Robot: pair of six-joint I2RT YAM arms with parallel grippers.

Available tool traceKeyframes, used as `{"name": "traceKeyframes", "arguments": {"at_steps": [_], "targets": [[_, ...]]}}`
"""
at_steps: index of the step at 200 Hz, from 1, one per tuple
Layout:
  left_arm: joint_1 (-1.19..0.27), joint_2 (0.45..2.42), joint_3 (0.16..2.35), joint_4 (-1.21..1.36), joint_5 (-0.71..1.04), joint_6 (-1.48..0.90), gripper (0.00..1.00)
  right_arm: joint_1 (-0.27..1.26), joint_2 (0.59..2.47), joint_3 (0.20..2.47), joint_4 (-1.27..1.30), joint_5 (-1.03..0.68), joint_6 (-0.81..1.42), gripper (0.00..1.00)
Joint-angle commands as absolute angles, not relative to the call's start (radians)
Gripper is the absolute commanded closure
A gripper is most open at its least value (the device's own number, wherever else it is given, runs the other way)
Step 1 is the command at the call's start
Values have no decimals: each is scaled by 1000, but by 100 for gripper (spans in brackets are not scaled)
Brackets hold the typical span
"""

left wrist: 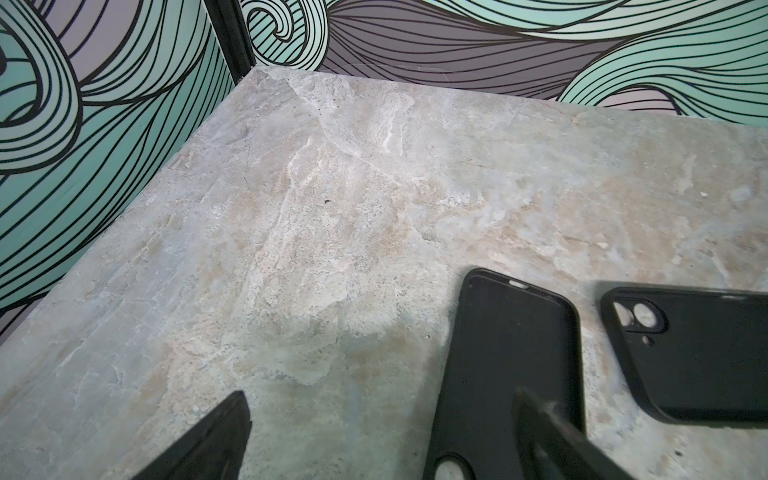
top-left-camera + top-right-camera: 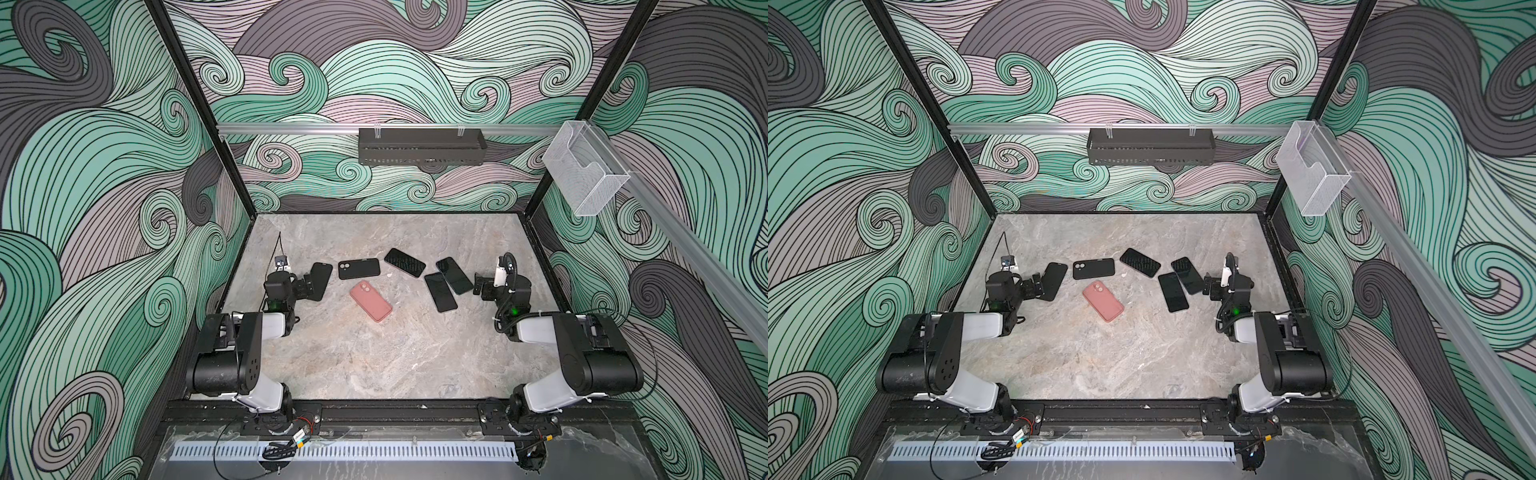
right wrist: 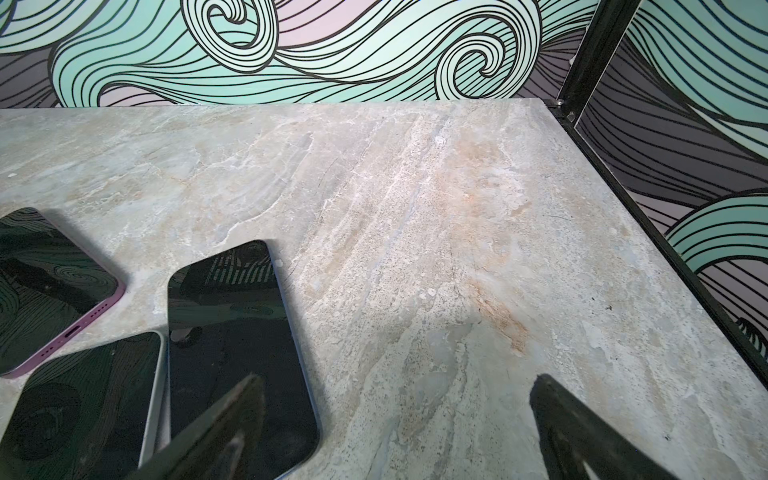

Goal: Put the phone into the phone case

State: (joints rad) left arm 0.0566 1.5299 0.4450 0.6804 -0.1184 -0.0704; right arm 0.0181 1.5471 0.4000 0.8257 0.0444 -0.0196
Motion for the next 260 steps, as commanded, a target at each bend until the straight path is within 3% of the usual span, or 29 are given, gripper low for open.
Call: {"name": "traceKeyframes", "arguments": {"at_steps": [1, 55, 175, 221, 260], "targets": [[63, 1523, 469, 667, -104, -58, 1, 14, 1535, 408, 833, 32, -30, 1], [63, 1510, 471, 656, -105, -56, 1, 14, 1526, 411, 825, 41, -26, 1], [11, 1158, 573, 127, -280, -174, 1, 27, 1250, 559, 267, 93, 50, 1], [-95, 1101, 667, -88, -267, -197, 1, 60, 1177, 644, 12, 87, 119, 1], [-123, 1131, 832, -303, -119, -192, 1, 93, 1114, 704, -137, 40, 154, 1]]}}
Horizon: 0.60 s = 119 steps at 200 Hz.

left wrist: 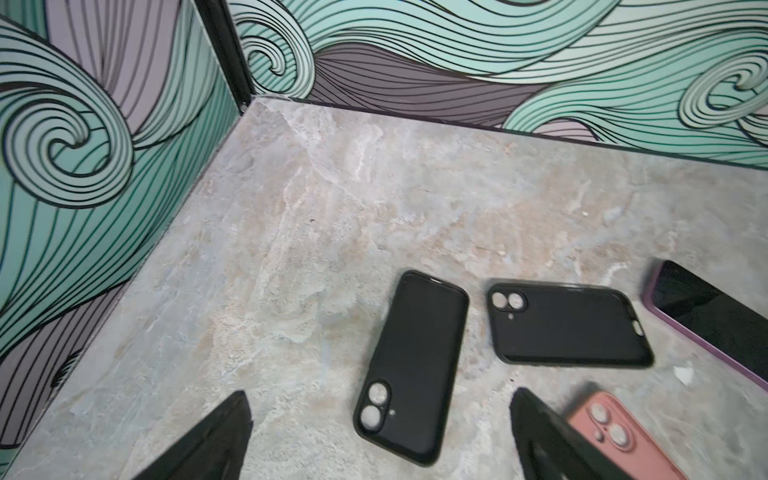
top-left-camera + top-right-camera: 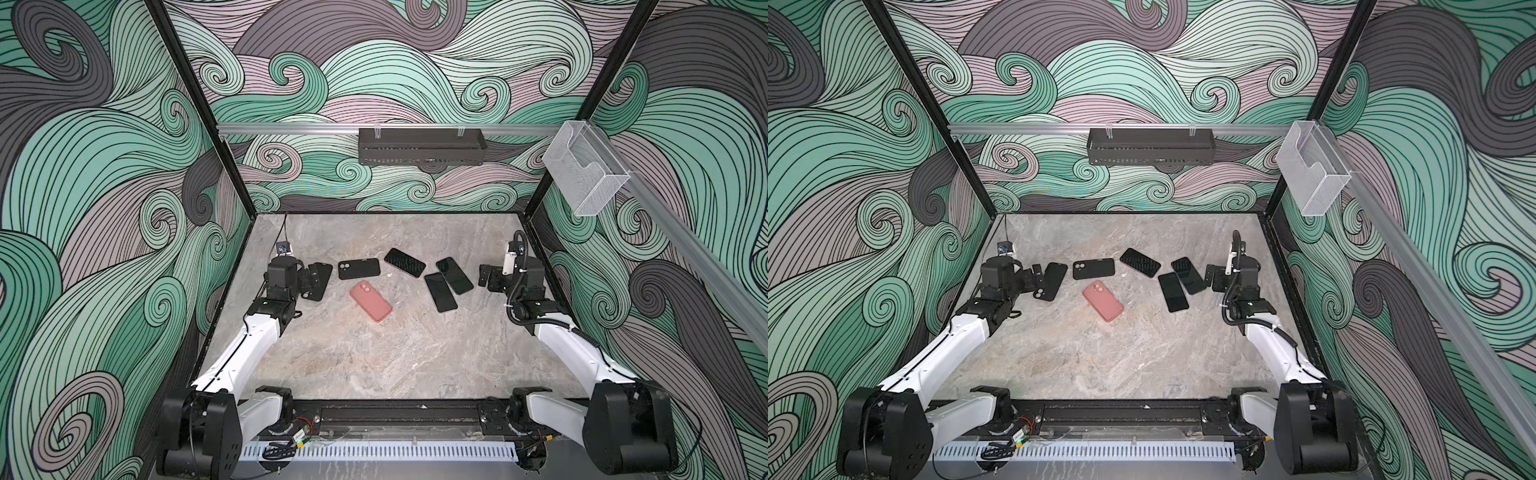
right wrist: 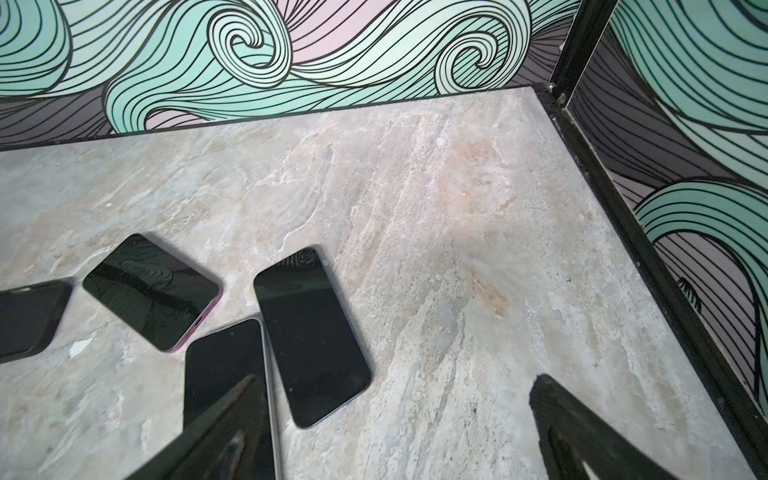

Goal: Put the phone into the phone case

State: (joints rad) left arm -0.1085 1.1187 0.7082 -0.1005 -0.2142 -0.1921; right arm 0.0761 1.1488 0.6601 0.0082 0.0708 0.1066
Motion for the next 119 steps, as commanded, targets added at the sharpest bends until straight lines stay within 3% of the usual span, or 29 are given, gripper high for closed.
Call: {"name": "traceKeyframes", "arguments": {"at_steps": [1, 71, 119], "targets": [[-124, 1133, 834, -309, -113, -190, 1, 94, 1113, 706, -140, 39, 155, 1], [-150, 1180, 972, -462, 214, -123, 5, 137, 1025, 716, -247, -11, 199, 1], [-211, 1267, 1010, -499, 224, -102, 12, 168, 996, 729, -299, -31, 203, 1]]}}
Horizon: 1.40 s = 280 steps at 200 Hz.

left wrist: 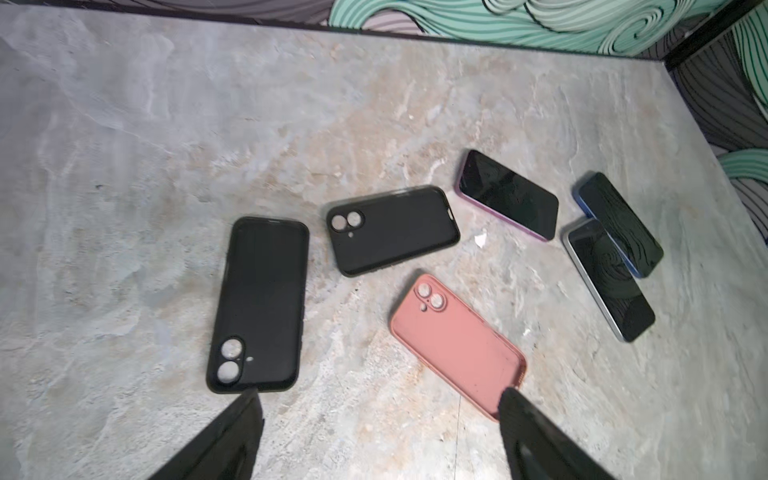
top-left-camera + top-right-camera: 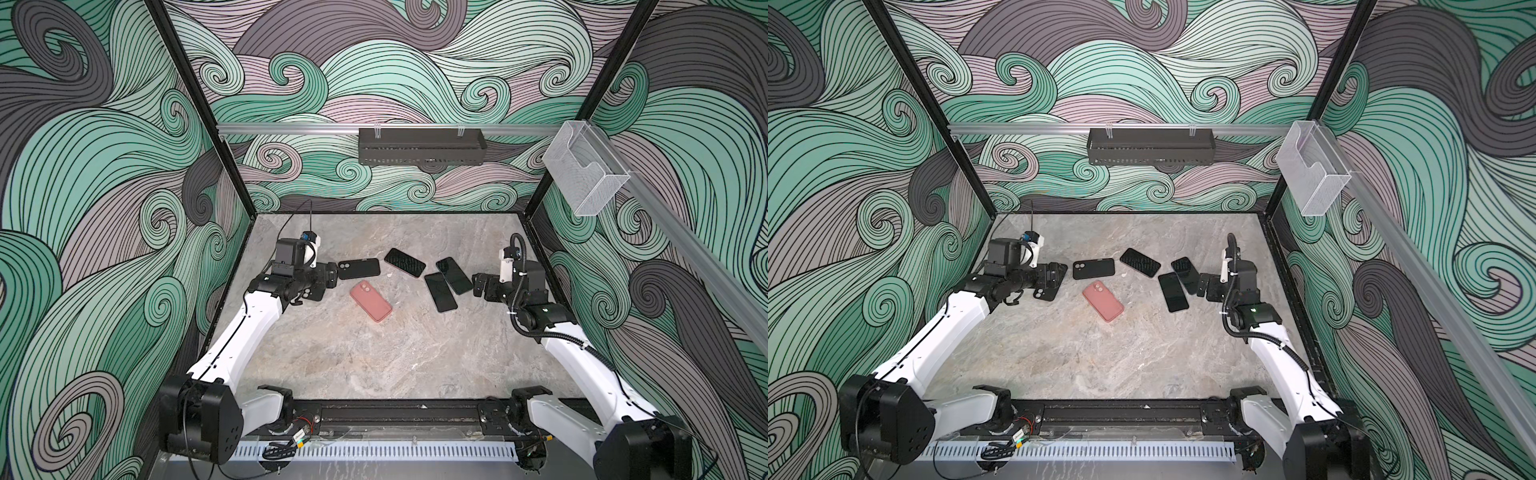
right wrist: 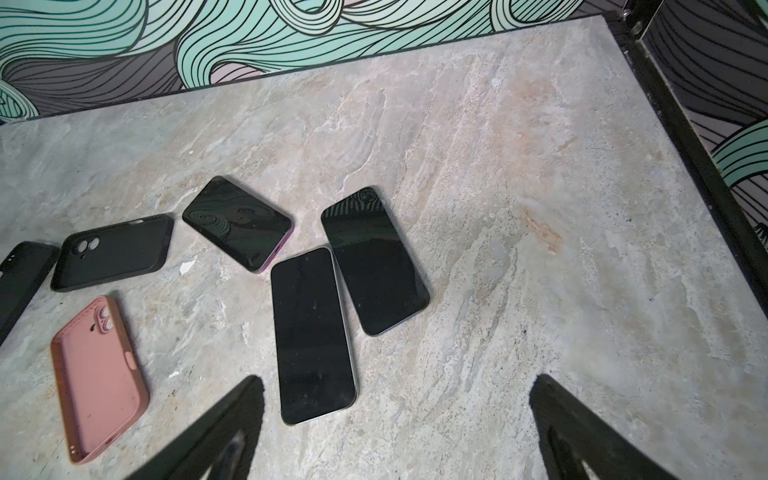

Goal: Put the phone into the phone case

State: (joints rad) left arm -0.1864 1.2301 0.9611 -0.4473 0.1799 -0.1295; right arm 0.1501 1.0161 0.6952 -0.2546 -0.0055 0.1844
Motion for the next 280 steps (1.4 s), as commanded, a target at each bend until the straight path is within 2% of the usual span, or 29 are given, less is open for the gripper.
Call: {"name": "traceKeyframes", "arguments": {"at_steps": [1, 149, 280], "targets": [[-211, 1268, 1011, -499, 225, -101, 12, 169, 994, 729, -299, -32, 202, 1], [-324, 1688, 1259, -625, 225, -73, 49, 198, 1001, 739, -313, -85, 191, 1], [-353, 1908, 1358, -640, 148, -14, 64, 208, 973, 718, -301, -77, 195, 1]]}}
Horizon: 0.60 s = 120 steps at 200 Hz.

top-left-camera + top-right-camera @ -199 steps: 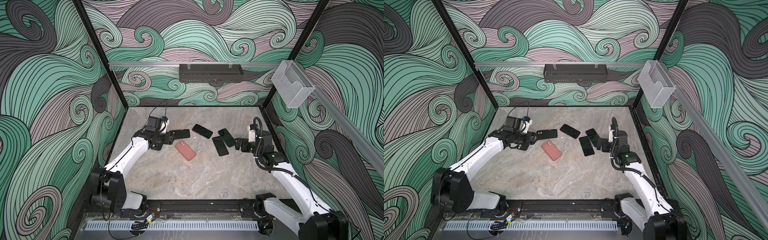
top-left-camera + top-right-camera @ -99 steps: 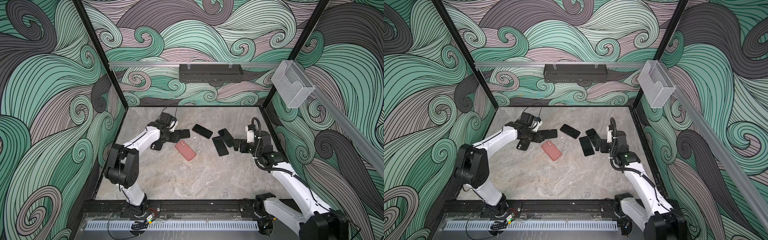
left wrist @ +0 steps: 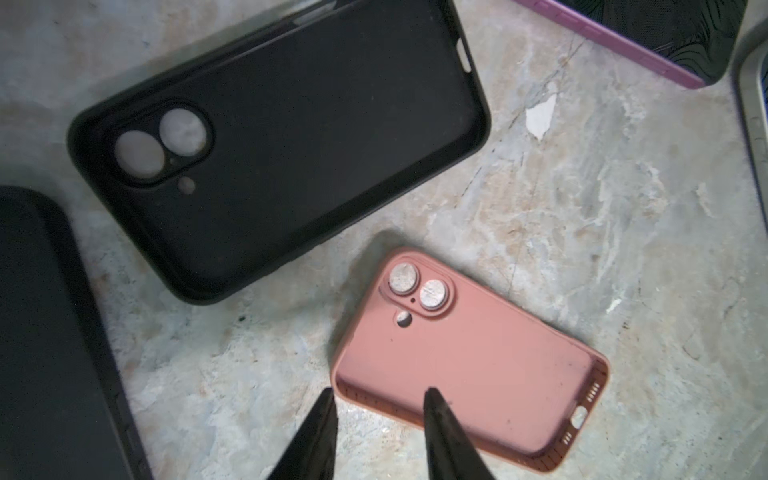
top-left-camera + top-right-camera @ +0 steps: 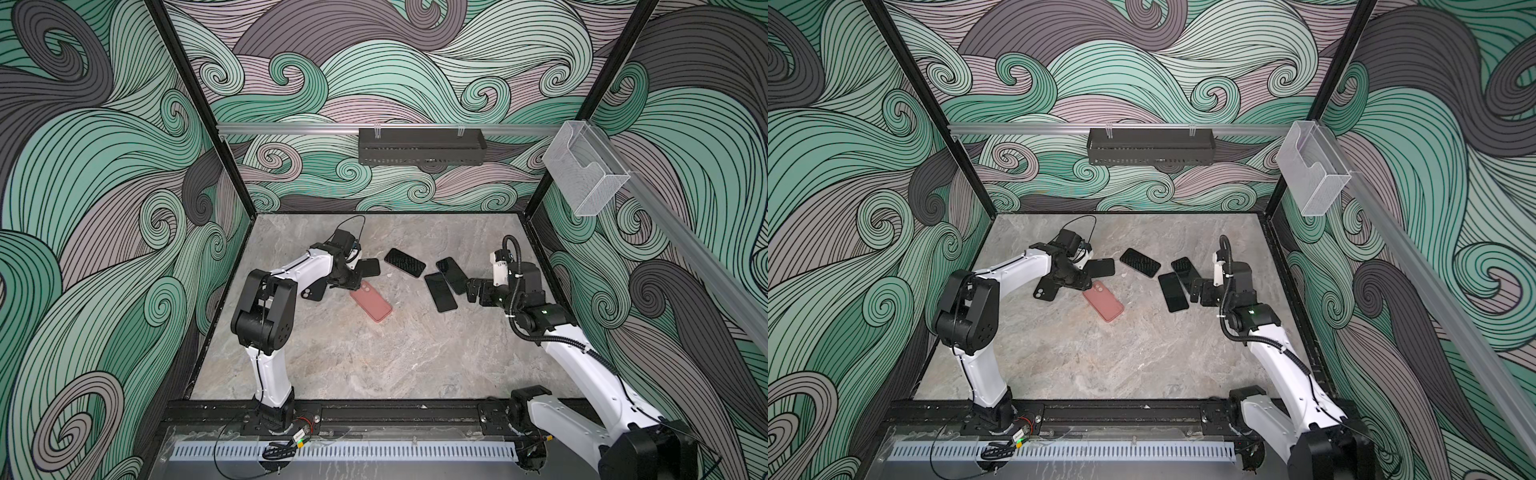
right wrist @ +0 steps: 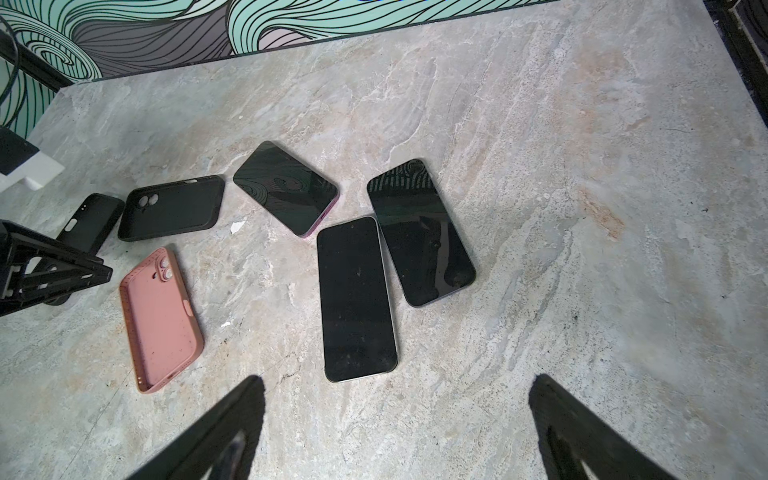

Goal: Put the phone into the phone case

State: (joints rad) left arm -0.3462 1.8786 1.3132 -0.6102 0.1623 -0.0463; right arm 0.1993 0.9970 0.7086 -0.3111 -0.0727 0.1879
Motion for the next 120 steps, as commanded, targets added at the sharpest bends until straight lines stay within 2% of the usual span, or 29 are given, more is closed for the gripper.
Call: {"name": "traceKeyframes", "arguments": {"at_steps": [1, 66, 120], "targets": [[-354, 1909, 1358, -641, 149, -14, 64, 208, 973, 718, -300, -77, 196, 1], [-353, 2002, 1415, -669, 117, 23, 73, 209, 963, 710, -298, -75, 199, 1], [-353, 2045, 1448, -684, 101, 22, 77, 208, 960, 710, -297, -72, 198, 1]]}}
